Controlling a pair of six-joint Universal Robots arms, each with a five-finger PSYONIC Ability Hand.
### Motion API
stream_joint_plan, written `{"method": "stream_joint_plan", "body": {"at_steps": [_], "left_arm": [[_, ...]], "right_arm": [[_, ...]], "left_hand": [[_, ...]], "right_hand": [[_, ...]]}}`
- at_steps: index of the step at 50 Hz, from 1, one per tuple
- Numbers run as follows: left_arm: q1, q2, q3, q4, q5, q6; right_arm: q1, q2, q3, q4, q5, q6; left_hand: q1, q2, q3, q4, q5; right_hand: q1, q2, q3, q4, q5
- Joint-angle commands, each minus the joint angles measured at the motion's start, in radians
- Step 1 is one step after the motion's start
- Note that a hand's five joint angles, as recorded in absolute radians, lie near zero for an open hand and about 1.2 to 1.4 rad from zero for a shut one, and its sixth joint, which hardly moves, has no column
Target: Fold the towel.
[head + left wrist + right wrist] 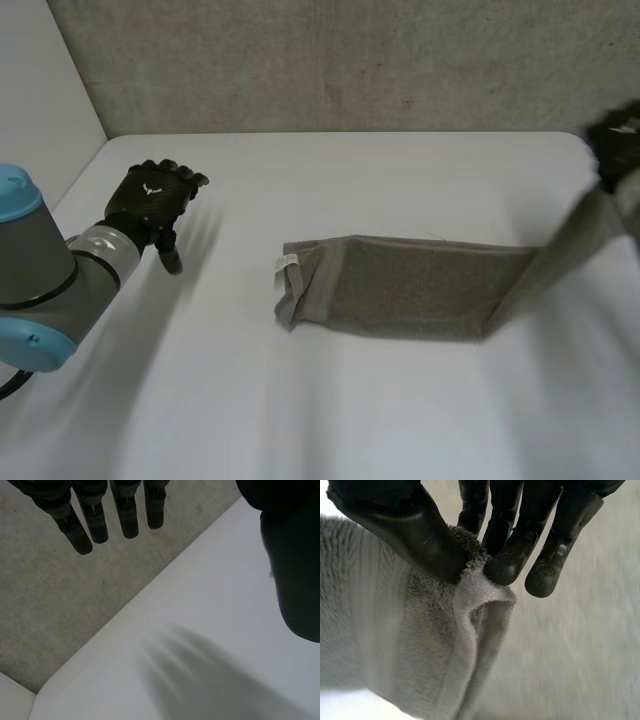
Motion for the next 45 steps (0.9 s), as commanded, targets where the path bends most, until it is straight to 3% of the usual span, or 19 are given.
{"method": "stream_joint_plan", "body": {"at_steps": [1, 7, 13, 14, 15, 16, 17, 18, 21, 26, 31, 38, 45], "left_arm": [[-0.017, 0.041, -0.001, -0.001, -0.005, -0.058], [-0.04, 0.057, -0.004, -0.006, -0.008, -0.066], [-0.063, 0.059, -0.004, -0.007, -0.008, -0.066], [-0.071, 0.057, -0.002, -0.006, -0.008, -0.065], [-0.075, 0.059, -0.001, -0.006, -0.008, -0.066], [-0.075, 0.059, -0.001, -0.006, -0.008, -0.066], [-0.085, 0.057, -0.001, -0.004, -0.008, -0.065], [-0.098, 0.057, 0.001, -0.004, -0.006, -0.065], [-0.115, 0.057, 0.004, -0.003, -0.006, -0.065], [-0.183, 0.057, 0.032, 0.002, -0.008, -0.066], [-0.239, 0.048, 0.064, 0.005, -0.011, -0.068], [-0.312, 0.021, 0.082, 0.01, -0.009, -0.065], [-0.376, -0.065, 0.096, 0.01, -0.011, -0.054]], "right_arm": [[0.402, 0.133, -0.153, 0.004, -0.012, -0.017], [0.617, 0.27, -0.193, 0.01, -0.023, -0.07], [0.682, 0.328, -0.193, 0.01, -0.035, -0.106], [0.686, 0.337, -0.193, 0.01, -0.034, -0.11], [0.686, 0.337, -0.191, 0.01, -0.029, -0.107], [0.686, 0.337, -0.191, 0.01, -0.029, -0.107], [0.682, 0.333, -0.187, 0.01, -0.026, -0.097], [0.671, 0.325, -0.182, 0.01, -0.028, -0.085], [0.666, 0.31, -0.167, 0.01, -0.028, -0.071], [0.604, 0.103, -0.052, 0.009, -0.021, 0.079], [0.507, 0.005, 0.07, 0.049, -0.021, 0.182], [0.369, -0.043, 0.273, 0.109, -0.038, 0.221], [0.252, -0.038, 0.436, 0.023, -0.103, 0.224]], "left_hand": [[-0.088, -0.078, -0.062, -0.09, -0.211], [-0.088, -0.078, -0.062, -0.09, -0.211], [-0.088, -0.078, -0.062, -0.09, -0.211], [-0.088, -0.078, -0.062, -0.09, -0.211], [-0.088, -0.078, -0.062, -0.09, -0.211], [-0.088, -0.078, -0.062, -0.09, -0.211], [-0.088, -0.078, -0.062, -0.09, -0.211], [-0.088, -0.078, -0.062, -0.09, -0.211], [-0.088, -0.078, -0.062, -0.09, -0.211], [-0.088, -0.078, -0.062, -0.09, -0.211], [-0.082, -0.072, -0.056, -0.084, -0.205], [-0.064, -0.054, -0.038, -0.067, -0.188], [-0.058, -0.048, -0.033, -0.061, -0.182]], "right_hand": [[0.081, 0.091, 0.062, 0.059, 0.063], [0.081, 0.091, 0.062, 0.059, 0.063], [0.081, 0.091, 0.062, 0.059, 0.063], [-0.22, -0.21, -0.239, -0.242, -0.238], [-0.7, -0.689, -0.719, -0.722, -0.718], [-0.705, -0.694, -0.724, -0.727, -0.723], [-1.074, -1.063, -1.093, -1.096, -1.092], [-1.141, -1.13, -1.16, -1.163, -1.159], [-1.141, -1.13, -1.16, -1.163, -1.159], [-1.141, -1.13, -1.16, -1.163, -1.159], [-1.141, -1.13, -1.16, -1.163, -1.159], [-1.141, -1.13, -1.16, -1.163, -1.159], [-0.955, -0.944, -0.974, -0.977, -0.973]]}}
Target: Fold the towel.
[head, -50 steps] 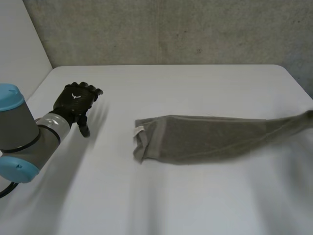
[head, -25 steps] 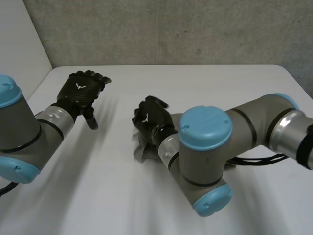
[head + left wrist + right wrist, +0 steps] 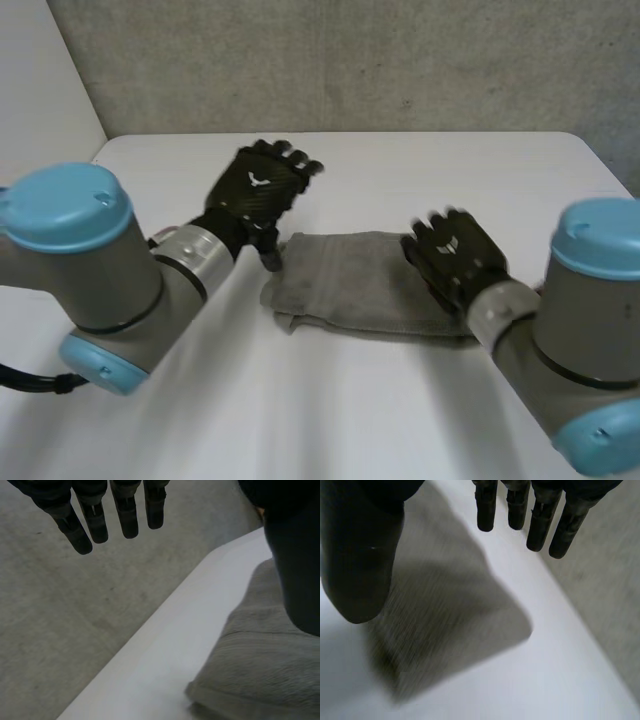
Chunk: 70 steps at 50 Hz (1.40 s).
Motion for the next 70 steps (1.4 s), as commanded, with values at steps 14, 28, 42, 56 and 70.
{"method": "stream_joint_plan", "body": {"at_steps": [14, 28, 42, 56, 70], "left_arm": [[-0.061, -0.145, 0.005, 0.001, -0.074, 0.001], [-0.064, -0.096, -0.009, 0.001, -0.08, -0.007], [-0.063, -0.093, -0.041, 0.002, -0.078, -0.007], [-0.046, -0.029, 0.017, 0.001, -0.09, -0.095], [0.003, -0.009, 0.044, -0.001, -0.212, -0.208]], "right_arm": [[-0.148, 0.119, 0.158, -0.188, -0.063, 0.001], [-0.164, 0.109, 0.155, -0.195, -0.065, 0.077], [-0.178, 0.118, 0.117, -0.201, -0.039, 0.111], [0.04, 0.095, -0.101, -0.214, 0.029, -0.105], [0.4, 0.297, -0.182, -0.221, -0.167, -0.324]], "left_hand": [[-0.055, -0.045, -0.029, -0.058, -0.183], [-0.055, -0.045, -0.029, -0.058, -0.183], [-0.058, -0.048, -0.032, -0.061, -0.186], [-0.07, -0.06, -0.044, -0.073, -0.198], [-0.07, -0.06, -0.044, -0.073, -0.198]], "right_hand": [[0.709, 0.715, 0.711, 0.708, 0.711], [0.295, 0.301, 0.297, 0.294, 0.297], [1.14, 1.146, 1.142, 1.138, 1.141], [1.14, 1.146, 1.142, 1.138, 1.141], [1.14, 1.146, 1.142, 1.138, 1.141]]}}
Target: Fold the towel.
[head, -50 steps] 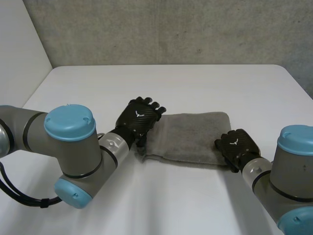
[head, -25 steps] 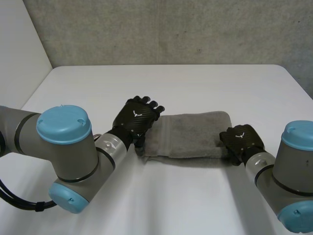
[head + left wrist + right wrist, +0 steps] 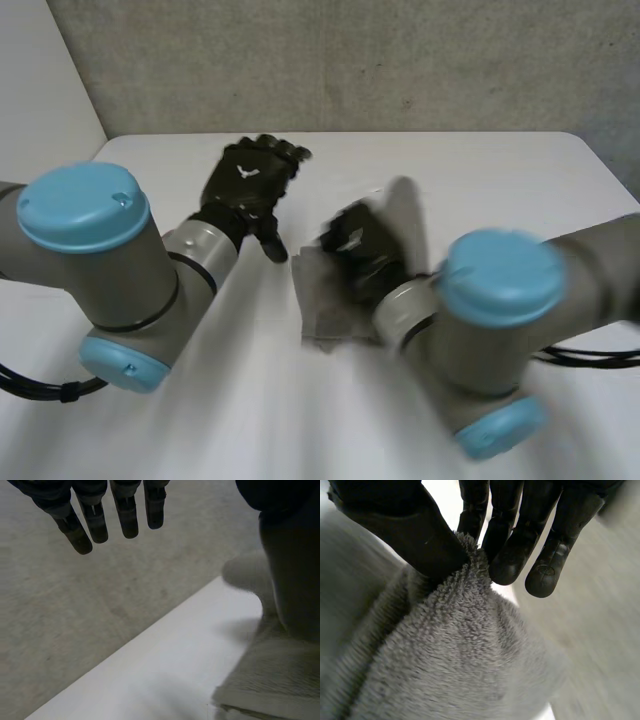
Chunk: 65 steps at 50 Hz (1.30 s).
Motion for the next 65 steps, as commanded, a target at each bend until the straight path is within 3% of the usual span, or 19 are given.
{"method": "stream_joint_plan", "body": {"at_steps": [1, 3, 4, 5, 6, 7, 8, 20, 29, 34, 46, 53, 65], "left_arm": [[0.026, 0.008, 0.001, -0.002, -0.051, -0.025], [0.026, 0.008, 0.001, -0.002, -0.051, -0.025], [0.027, 0.008, 0.001, -0.002, -0.051, -0.025], [0.027, 0.008, 0.001, -0.002, -0.051, -0.025], [0.026, 0.008, 0.001, 0.0, -0.051, -0.025], [0.026, 0.008, 0.001, 0.0, -0.051, -0.025], [0.026, 0.008, 0.001, 0.0, -0.051, -0.027], [0.02, -0.01, 0.004, 0.0, -0.051, -0.061], [-0.012, -0.053, -0.013, -0.005, -0.055, -0.058], [-0.066, -0.114, -0.018, -0.011, -0.061, -0.053], [-0.068, -0.188, -0.011, -0.003, -0.072, -0.047], [-0.069, -0.233, -0.01, -0.01, -0.074, -0.028], [-0.068, -0.151, -0.004, -0.011, -0.072, -0.016]], "right_arm": [[0.14, 0.065, 0.041, -0.013, -0.13, -0.15], [0.135, 0.053, 0.052, -0.014, -0.119, -0.143], [0.128, 0.038, 0.059, -0.014, -0.107, -0.128], [0.128, 0.038, 0.06, -0.014, -0.107, -0.127], [0.109, 0.006, 0.072, -0.014, -0.093, -0.102], [0.109, 0.005, 0.072, -0.014, -0.093, -0.101], [0.08, -0.039, 0.09, -0.014, -0.084, -0.065], [-0.105, -0.243, 0.196, 0.006, -0.081, 0.289], [-0.153, -0.243, 0.191, 0.033, -0.081, 0.322], [-0.176, -0.182, 0.153, 0.055, -0.081, 0.334], [-0.185, -0.041, 0.067, 0.061, -0.076, 0.411], [-0.19, 0.1, -0.043, 0.169, -0.081, 0.455], [-0.213, 0.11, -0.085, 0.23, -0.104, 0.497]], "left_hand": [[-0.07, -0.06, -0.044, -0.073, -0.206], [-0.07, -0.06, -0.044, -0.073, -0.206], [-0.07, -0.06, -0.044, -0.073, -0.206], [-0.07, -0.06, -0.044, -0.073, -0.206], [-0.07, -0.06, -0.044, -0.073, -0.206], [-0.07, -0.06, -0.044, -0.073, -0.206], [-0.07, -0.06, -0.044, -0.073, -0.206], [-0.064, -0.054, -0.038, -0.067, -0.2], [-0.058, -0.048, -0.032, -0.061, -0.194], [-0.055, -0.046, -0.029, -0.058, -0.191], [-0.058, -0.048, -0.032, -0.061, -0.194], [-0.058, -0.048, -0.032, -0.061, -0.194], [-0.061, -0.051, -0.035, -0.064, -0.197]], "right_hand": [[0.093, 0.098, 0.058, 0.059, 0.06], [0.012, 0.017, -0.022, -0.021, -0.02], [-0.355, -0.35, -0.389, -0.388, -0.387], [-0.358, -0.353, -0.393, -0.392, -0.391], [-0.78, -0.775, -0.814, -0.813, -0.812], [-0.784, -0.779, -0.819, -0.818, -0.816], [-1.129, -1.124, -1.164, -1.163, -1.161], [-1.129, -1.124, -1.164, -1.163, -1.161], [-1.129, -1.124, -1.164, -1.163, -1.161], [-1.129, -1.124, -1.164, -1.163, -1.161], [-1.129, -1.124, -1.164, -1.163, -1.161], [-1.129, -1.124, -1.164, -1.163, -1.161], [-1.129, -1.124, -1.164, -1.163, -1.161]]}}
